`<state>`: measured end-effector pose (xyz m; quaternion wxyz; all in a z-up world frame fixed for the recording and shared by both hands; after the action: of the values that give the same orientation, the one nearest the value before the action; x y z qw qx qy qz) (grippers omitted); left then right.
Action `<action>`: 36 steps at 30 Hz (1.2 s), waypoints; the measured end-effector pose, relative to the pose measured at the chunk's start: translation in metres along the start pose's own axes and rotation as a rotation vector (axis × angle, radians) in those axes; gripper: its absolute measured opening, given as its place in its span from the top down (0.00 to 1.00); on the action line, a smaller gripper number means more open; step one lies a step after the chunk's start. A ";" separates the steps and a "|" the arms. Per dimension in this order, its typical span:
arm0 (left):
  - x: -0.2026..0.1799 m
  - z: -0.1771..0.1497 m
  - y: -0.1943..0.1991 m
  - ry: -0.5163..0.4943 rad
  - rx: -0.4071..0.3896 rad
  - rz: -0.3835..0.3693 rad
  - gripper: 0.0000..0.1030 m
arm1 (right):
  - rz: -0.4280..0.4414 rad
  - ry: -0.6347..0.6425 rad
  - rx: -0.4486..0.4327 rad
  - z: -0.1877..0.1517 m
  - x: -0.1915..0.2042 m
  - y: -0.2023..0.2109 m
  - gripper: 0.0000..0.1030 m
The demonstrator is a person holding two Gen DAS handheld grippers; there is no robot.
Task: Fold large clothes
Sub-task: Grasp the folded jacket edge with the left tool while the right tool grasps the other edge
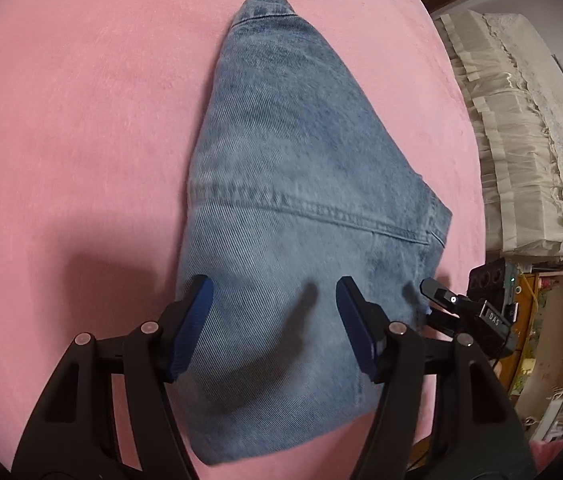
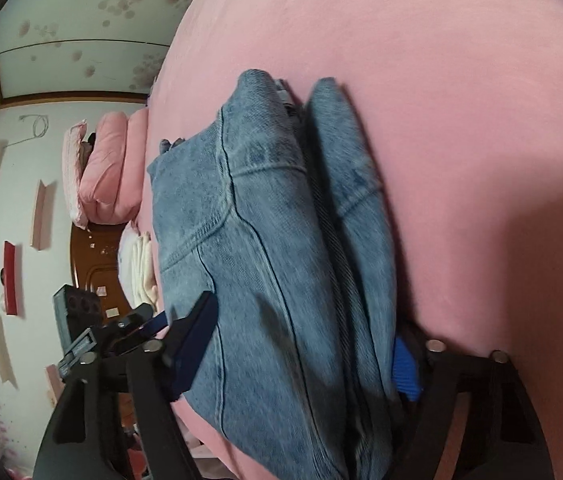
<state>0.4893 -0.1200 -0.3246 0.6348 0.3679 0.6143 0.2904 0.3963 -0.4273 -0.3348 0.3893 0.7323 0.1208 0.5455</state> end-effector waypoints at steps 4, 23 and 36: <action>0.005 0.010 -0.010 0.000 0.019 -0.040 0.41 | -0.024 0.006 0.015 0.010 0.000 -0.008 0.48; 0.040 0.000 -0.039 0.052 0.049 -0.317 0.34 | -0.038 -0.037 -0.076 0.005 0.015 -0.009 0.69; -0.024 -0.001 -0.020 -0.170 -0.022 0.125 0.58 | -0.215 0.027 -0.245 -0.038 0.101 -0.013 0.84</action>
<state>0.4851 -0.1505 -0.3272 0.6693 0.4217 0.5309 0.3039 0.4034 -0.3409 -0.2690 0.5300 0.6550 0.1363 0.5211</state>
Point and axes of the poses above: each gripper's, at about its wrist camera, not at the fingertips, and y roughly against the way its jaws point, x to its left, z to its top, the point moved 8 cm from there along -y, roughly the way its jaws point, and after that the axes turned 7 degrees about x, right-handed, at the moved point
